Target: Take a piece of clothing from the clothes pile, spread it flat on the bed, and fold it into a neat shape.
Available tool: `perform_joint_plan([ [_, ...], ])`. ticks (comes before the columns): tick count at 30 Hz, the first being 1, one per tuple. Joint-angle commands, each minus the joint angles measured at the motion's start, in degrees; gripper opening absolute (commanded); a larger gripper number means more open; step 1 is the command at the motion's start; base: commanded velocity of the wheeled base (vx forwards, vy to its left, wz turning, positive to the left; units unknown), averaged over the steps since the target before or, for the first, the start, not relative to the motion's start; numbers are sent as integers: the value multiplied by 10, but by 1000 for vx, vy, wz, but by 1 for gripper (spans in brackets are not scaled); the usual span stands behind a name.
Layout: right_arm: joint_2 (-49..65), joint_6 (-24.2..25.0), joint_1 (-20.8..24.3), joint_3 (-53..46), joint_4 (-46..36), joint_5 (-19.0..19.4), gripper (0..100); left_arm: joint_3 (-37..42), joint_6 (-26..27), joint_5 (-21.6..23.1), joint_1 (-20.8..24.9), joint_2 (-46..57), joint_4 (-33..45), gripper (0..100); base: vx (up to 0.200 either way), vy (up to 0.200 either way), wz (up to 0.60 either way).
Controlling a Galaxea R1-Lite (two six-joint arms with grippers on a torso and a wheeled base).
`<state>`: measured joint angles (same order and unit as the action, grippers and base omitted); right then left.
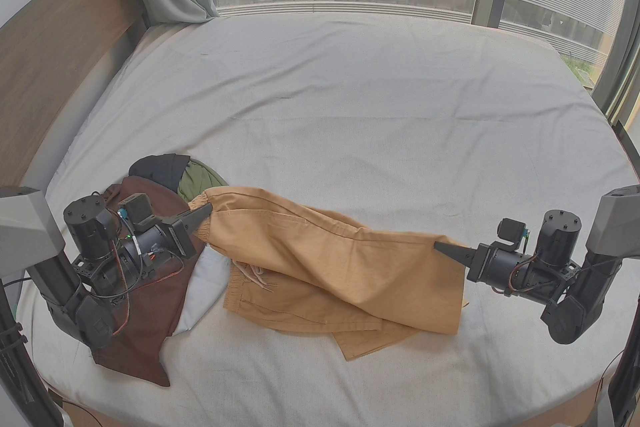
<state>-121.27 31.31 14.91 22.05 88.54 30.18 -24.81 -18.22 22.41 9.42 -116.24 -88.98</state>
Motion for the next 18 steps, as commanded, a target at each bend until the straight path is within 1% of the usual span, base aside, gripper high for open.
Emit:
perform_joint_plan([
  [1,62,0,2,-6,0,0,0,-4,-8,0,3,29,-1,0,0,0,0],
  [6,87,0,6,-7,-1,0,0,-5,-7,10,2,33,-1,0,0,0,0],
  [18,106,-2,7,-3,-1,-1,0,-2,-7,11,2,45,-1,0,0,0,0],
])
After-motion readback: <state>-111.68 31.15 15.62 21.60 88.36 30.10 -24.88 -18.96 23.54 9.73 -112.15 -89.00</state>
